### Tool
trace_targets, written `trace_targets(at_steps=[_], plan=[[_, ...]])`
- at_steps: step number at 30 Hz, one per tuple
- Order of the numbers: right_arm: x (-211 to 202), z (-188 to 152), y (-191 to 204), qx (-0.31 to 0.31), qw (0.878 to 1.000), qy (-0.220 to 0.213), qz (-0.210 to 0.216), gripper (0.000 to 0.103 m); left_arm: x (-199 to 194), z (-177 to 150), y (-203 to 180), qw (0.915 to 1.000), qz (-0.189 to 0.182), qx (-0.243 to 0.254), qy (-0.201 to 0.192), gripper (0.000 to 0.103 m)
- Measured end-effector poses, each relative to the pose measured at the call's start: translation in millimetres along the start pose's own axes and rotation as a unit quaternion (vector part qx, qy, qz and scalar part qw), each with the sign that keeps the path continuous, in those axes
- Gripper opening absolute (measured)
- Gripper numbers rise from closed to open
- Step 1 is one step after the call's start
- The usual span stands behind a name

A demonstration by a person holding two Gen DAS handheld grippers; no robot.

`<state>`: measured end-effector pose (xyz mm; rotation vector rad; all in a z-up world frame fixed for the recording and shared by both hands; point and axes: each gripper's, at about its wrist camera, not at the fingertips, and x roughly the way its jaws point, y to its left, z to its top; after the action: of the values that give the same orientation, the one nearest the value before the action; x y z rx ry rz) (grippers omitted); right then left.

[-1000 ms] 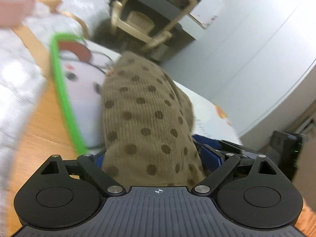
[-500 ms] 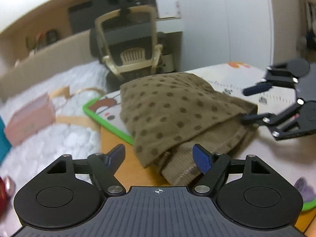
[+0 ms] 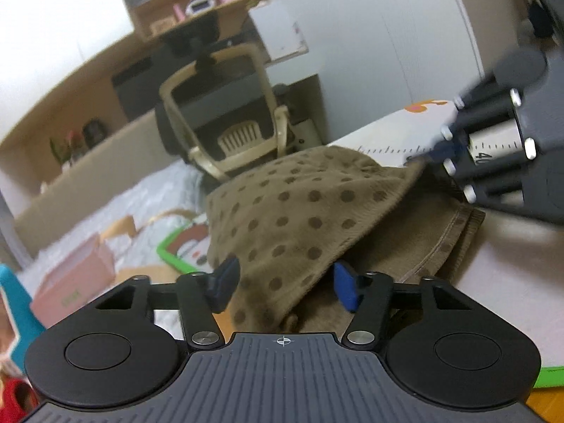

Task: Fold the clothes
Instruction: 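Lay the folded hem down and open the left gripper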

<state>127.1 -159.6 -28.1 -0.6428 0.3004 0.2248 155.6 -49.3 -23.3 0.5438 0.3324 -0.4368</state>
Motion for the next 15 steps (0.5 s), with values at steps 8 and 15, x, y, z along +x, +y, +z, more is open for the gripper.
trace_targets(at_steps=[8,15], plan=[[-48,11,-11,-0.001,1.0,-0.03,0.003,0.002,-16,2,-11,0.9991,-0.034,0.027,0.0,0.007],[-56,-31,10,-0.007,0.994,0.041,0.097,0.002,-38,-19,-3,0.996,-0.086,-0.002,0.026,0.012]])
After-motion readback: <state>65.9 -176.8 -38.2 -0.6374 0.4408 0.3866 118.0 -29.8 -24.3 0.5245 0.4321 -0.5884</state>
